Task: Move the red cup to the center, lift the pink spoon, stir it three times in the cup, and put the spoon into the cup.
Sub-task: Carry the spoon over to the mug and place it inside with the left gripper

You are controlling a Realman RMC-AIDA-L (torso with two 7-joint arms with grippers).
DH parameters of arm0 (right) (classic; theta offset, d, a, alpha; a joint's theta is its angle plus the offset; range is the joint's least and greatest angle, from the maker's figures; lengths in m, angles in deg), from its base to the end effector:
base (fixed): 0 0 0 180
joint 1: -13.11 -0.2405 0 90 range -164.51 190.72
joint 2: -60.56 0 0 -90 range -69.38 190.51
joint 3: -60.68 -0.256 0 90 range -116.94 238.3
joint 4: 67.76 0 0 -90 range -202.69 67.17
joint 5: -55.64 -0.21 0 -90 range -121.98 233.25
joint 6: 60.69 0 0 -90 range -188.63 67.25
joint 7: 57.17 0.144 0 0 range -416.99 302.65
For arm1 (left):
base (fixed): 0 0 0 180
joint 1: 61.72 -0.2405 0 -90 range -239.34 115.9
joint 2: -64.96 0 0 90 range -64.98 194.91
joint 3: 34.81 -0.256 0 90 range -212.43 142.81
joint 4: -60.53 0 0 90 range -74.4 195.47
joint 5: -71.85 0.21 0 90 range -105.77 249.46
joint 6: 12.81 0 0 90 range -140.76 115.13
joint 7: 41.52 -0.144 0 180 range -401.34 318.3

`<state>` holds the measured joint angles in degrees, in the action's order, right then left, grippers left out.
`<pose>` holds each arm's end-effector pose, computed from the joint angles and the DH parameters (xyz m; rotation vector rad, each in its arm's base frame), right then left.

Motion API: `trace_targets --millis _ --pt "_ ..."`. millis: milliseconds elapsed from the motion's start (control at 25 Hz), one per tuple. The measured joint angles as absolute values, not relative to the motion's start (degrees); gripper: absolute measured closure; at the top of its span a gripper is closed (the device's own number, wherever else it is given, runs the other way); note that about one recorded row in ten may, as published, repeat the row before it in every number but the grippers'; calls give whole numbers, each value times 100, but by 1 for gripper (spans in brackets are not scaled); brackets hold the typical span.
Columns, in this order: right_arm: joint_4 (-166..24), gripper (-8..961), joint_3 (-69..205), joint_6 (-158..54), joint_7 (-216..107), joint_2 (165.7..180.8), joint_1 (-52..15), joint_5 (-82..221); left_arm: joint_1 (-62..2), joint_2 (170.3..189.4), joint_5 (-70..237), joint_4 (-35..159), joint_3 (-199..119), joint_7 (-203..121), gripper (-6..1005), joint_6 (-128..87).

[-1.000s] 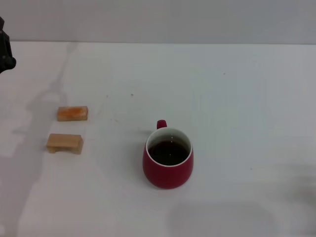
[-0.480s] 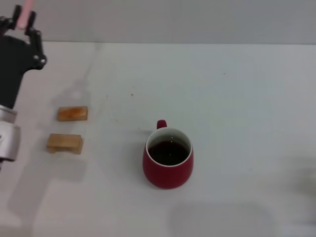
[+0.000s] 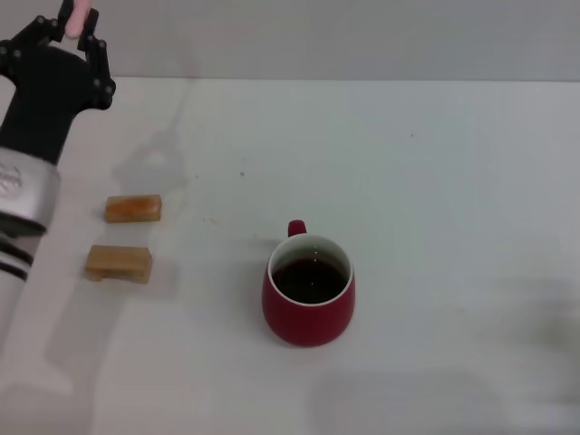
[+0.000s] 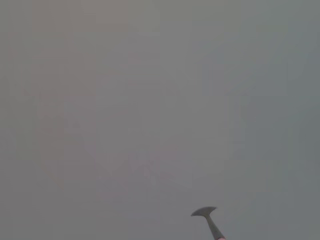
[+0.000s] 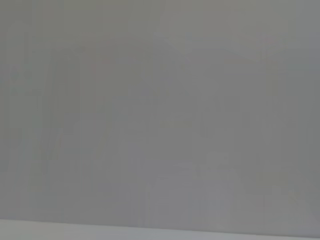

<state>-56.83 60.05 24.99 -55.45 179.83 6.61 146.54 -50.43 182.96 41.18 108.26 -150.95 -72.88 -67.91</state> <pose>0.3725 0.1874 -0.0276 -1.5644 0.5442 0.6061 -0.2388 0.3354 0.0003 -1.5472 -0.0020 -0.5243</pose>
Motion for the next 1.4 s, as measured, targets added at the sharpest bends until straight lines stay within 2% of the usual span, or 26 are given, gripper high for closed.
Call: trace_targets --millis 360,600,800,1040,1400 --pt "-5642 953 6007 2512 -5535 17983 685 14664 -5752 18164 4321 13611 -14524 -7033 824 -3379" --pt "-5642 953 6003 2528 -5533 17983 689 14668 -5940 18242 4353 15124 -14145 -7077 824 -1108" --pt "-5602 953 5949 2589 -5527 17988 708 14654 -5805 18263 4440 16085 -13847 -7087 825 848" --pt "-5580 954 5921 2637 -5523 17986 727 14617 -5698 18273 4478 16647 -13536 -7242 824 2021" --pt "-5452 955 5903 2748 -5523 17997 782 14545 -4915 18276 4444 16817 -12843 -7435 824 4099"
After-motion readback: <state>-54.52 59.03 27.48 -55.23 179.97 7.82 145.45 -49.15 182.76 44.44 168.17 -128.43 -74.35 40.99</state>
